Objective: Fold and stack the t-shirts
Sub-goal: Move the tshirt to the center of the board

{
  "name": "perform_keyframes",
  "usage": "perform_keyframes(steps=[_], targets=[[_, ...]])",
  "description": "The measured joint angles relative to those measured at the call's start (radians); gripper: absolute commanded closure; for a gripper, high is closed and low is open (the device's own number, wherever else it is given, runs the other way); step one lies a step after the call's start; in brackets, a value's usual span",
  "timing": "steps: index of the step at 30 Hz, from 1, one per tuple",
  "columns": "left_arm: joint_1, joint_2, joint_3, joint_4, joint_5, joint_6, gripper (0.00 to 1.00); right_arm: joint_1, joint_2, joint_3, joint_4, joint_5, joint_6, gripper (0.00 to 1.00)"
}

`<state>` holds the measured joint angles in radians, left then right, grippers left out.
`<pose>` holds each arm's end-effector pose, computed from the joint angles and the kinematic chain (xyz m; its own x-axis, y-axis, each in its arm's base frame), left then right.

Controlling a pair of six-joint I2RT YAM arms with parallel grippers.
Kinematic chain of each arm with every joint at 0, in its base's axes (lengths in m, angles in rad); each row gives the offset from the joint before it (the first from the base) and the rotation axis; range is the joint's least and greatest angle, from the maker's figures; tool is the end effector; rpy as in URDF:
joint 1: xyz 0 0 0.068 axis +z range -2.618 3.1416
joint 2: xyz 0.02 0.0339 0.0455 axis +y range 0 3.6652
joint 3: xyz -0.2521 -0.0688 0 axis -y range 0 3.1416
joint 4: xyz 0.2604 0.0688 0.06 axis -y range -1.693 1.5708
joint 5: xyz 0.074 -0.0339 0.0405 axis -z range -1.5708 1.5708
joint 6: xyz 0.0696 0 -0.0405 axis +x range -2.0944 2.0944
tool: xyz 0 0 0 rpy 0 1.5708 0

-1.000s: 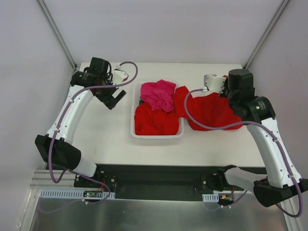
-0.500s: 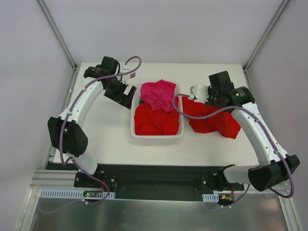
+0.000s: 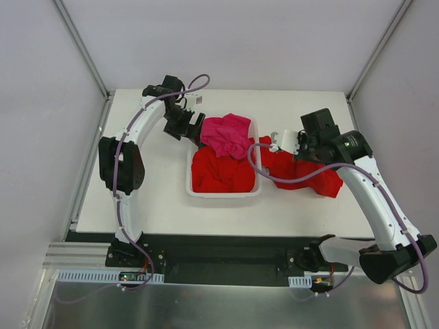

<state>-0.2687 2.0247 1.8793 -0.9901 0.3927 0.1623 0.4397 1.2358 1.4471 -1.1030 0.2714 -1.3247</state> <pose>0.4318 -0.1465 0.2363 -0.7979 0.3746 -0.4722 0.5368 0.7978 -0.2743 0.2502 0.0971 0.3551 0.0784 -0.9957 0.0493 -0.7457 -0.0914 -0.6600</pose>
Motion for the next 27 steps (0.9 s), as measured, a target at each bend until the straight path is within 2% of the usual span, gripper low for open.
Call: perform_keyframes(steps=[2,8,10,11,14,15,16,17,22,27], targets=[[0.000,0.024,0.036,0.015,0.000,-0.003,0.06,0.011,-0.023,0.000,-0.011,0.000,0.003,0.96],[-0.001,0.046,0.024,0.028,0.000,-0.007,0.07,0.030,-0.034,0.000,-0.022,0.002,0.013,0.90],[-0.001,0.047,-0.005,0.031,0.000,-0.009,0.14,0.033,-0.034,0.000,-0.024,0.003,0.015,0.88],[-0.002,0.047,-0.019,0.031,0.000,-0.010,0.26,0.035,-0.034,0.000,-0.024,0.003,0.016,0.85],[-0.008,0.051,-0.045,0.026,0.000,-0.012,1.00,0.043,-0.034,0.000,-0.025,0.004,0.019,0.38],[-0.008,0.053,-0.046,0.024,-0.002,-0.019,1.00,0.044,-0.034,0.000,-0.026,0.002,0.027,0.17],[-0.008,0.054,-0.045,0.021,0.002,-0.041,1.00,0.046,-0.034,0.001,-0.028,0.003,0.028,0.07],[-0.011,0.054,-0.038,0.035,0.001,-0.075,1.00,0.048,-0.034,0.001,-0.030,0.001,0.031,0.02],[-0.014,0.058,-0.018,0.017,-0.021,0.002,1.00,0.050,-0.034,0.001,-0.031,0.000,0.023,0.04],[-0.024,0.058,0.001,-0.002,-0.126,0.114,1.00,0.050,-0.034,0.001,-0.030,0.003,0.022,0.04]])
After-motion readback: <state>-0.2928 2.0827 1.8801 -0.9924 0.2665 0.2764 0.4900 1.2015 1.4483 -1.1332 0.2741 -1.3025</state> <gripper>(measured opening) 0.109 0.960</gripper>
